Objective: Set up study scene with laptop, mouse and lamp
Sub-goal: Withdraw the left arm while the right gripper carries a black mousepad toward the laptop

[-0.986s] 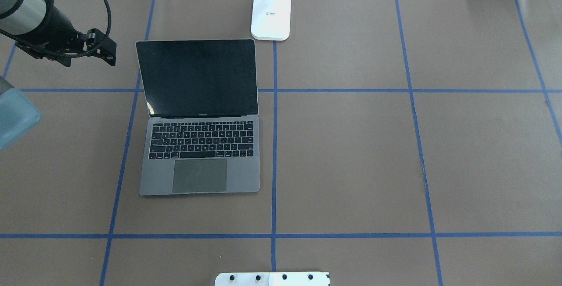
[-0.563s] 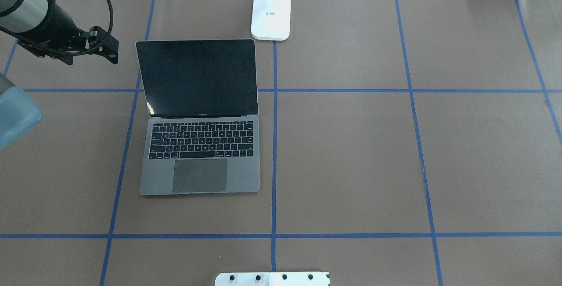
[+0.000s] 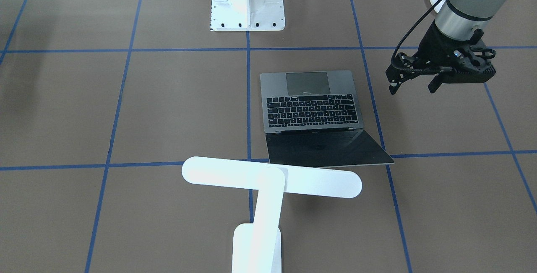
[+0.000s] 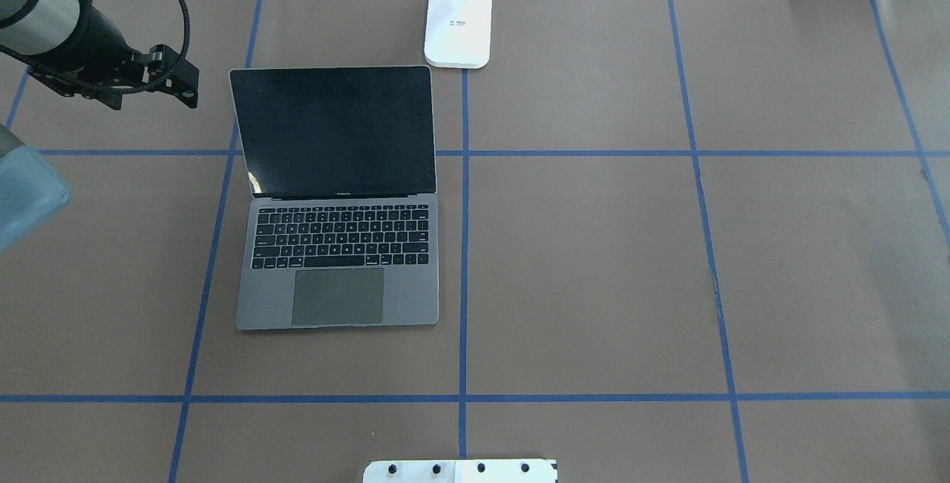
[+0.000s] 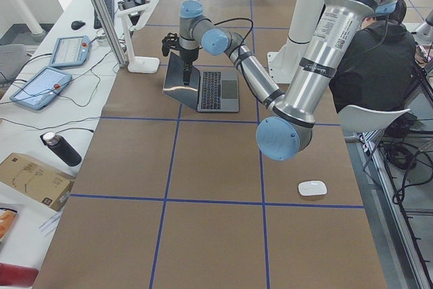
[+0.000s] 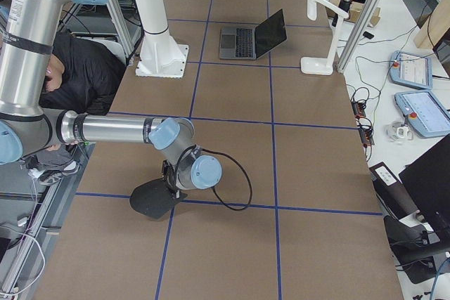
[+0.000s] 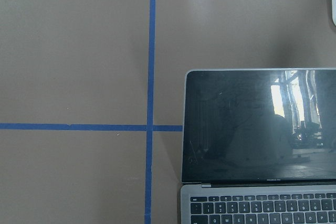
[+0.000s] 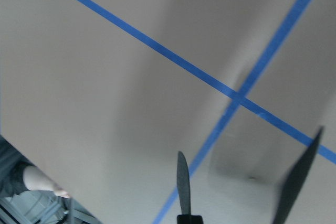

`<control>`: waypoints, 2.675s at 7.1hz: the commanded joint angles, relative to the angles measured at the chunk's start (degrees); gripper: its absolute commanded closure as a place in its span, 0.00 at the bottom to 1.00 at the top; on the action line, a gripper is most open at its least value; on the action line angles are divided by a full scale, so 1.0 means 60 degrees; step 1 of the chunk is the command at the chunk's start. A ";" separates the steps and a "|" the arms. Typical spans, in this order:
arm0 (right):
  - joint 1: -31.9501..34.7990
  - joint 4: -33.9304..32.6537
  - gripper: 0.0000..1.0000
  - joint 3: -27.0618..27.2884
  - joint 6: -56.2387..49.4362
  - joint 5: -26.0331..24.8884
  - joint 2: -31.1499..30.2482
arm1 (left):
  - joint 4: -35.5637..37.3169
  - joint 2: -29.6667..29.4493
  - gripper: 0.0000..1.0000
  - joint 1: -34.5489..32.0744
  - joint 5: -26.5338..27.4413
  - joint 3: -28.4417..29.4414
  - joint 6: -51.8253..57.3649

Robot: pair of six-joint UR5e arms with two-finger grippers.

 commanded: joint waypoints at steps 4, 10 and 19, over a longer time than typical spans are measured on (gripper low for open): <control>-0.0163 -0.0710 1.00 0.1407 0.3730 0.1300 0.1217 | -0.0086 0.1679 0.00 -0.0028 -0.0066 -0.0014 0.2301; -0.3802 -0.0287 1.00 0.1584 1.0100 0.1481 0.5155 | -0.0408 0.3748 0.00 -0.0715 -0.0066 -0.0367 0.4898; -0.6637 0.6771 1.00 -0.1957 1.7049 0.0733 0.7560 | -0.0423 0.3881 0.00 -0.0863 -0.0037 -0.0161 0.4883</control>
